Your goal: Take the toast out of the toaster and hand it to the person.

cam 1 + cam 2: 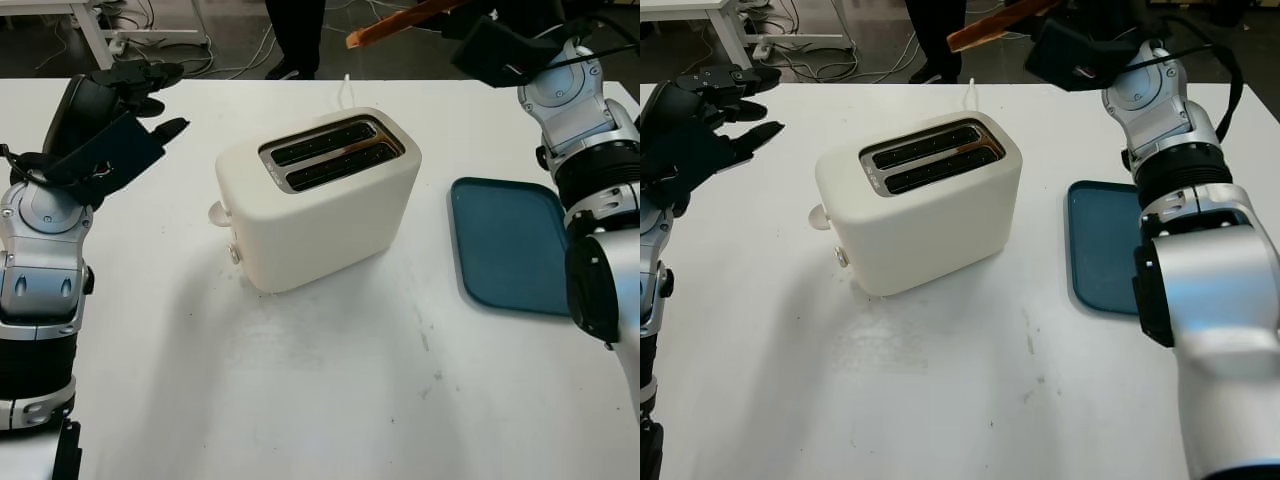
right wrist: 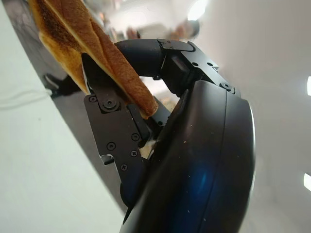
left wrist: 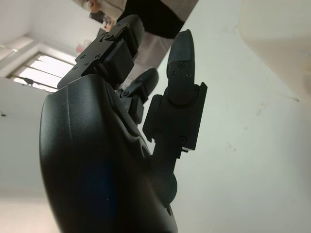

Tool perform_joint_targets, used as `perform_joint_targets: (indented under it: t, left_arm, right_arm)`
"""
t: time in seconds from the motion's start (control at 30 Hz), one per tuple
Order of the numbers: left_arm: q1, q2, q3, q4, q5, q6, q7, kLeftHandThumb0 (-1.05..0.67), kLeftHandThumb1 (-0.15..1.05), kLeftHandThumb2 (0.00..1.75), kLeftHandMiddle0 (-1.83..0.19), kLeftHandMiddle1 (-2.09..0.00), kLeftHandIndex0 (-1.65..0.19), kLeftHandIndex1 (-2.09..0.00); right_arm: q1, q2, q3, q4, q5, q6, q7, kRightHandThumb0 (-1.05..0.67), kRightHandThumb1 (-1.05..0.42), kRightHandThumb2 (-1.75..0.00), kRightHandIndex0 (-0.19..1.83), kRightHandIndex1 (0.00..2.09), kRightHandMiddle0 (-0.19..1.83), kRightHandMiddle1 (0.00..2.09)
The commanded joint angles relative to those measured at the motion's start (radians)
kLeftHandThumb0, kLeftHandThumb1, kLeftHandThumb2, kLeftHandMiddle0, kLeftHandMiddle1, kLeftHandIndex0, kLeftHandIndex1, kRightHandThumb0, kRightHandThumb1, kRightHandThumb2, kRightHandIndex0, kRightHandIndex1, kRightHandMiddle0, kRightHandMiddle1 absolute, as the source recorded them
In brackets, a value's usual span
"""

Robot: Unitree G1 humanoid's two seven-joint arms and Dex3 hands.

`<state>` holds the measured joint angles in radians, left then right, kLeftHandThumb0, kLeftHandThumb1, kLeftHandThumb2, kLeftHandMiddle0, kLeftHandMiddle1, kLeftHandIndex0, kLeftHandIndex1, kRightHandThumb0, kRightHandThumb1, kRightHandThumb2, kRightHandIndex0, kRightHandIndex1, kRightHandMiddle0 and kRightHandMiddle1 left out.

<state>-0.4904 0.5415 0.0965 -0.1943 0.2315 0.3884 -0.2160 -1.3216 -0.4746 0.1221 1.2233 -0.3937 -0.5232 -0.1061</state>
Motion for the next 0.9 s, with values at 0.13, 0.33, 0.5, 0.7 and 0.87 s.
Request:
perform_joint_targets:
  t: [0.13, 0.33, 0.5, 0.7, 0.87]
  left_arm:
    - [0.007, -0.008, 0.008, 0.002, -0.004, 0.0, 0.006, -0.41, 0.92, 0.19, -0.4, -0.62, -0.6, -0.01]
    - [0.01, -0.001, 0.002, 0.004, 0.007, -0.014, 0.002, -0.42, 0.92, 0.2, -0.4, -0.61, -0.61, -0.01]
    - [0.009, -0.009, 0.01, 0.004, -0.006, -0.006, 0.001, -0.42, 0.92, 0.2, -0.4, -0.6, -0.6, 0.0]
    - [0.011, -0.003, 0.007, 0.007, -0.001, -0.006, -0.002, -0.41, 0.92, 0.2, -0.39, -0.59, -0.59, 0.0]
    - [0.015, -0.002, 0.006, 0.004, 0.004, -0.012, 0.002, -0.42, 0.92, 0.2, -0.41, -0.59, -0.6, -0.01]
  right_arm:
    - [-0.029, 0.003, 0.004, 0.044, -0.009, 0.11, -0.092, -0.16, -0.87, -0.04, 0.96, 1.75, 0.78, 1.75]
    - [-0.011, 0.009, -0.018, 0.067, 0.015, 0.177, -0.092, -0.08, -0.89, -0.04, 0.92, 1.75, 0.68, 1.75]
    - [0.012, 0.017, -0.039, 0.078, 0.029, 0.205, -0.098, -0.01, -0.89, -0.03, 0.89, 1.75, 0.64, 1.75]
    - [0.036, 0.023, -0.022, 0.089, 0.014, 0.232, -0.109, 0.03, -0.91, -0.02, 0.75, 1.75, 0.55, 1.75]
    - [0.054, 0.038, -0.03, 0.094, 0.03, 0.235, -0.105, 0.07, -0.9, -0.01, 0.81, 1.75, 0.6, 1.75]
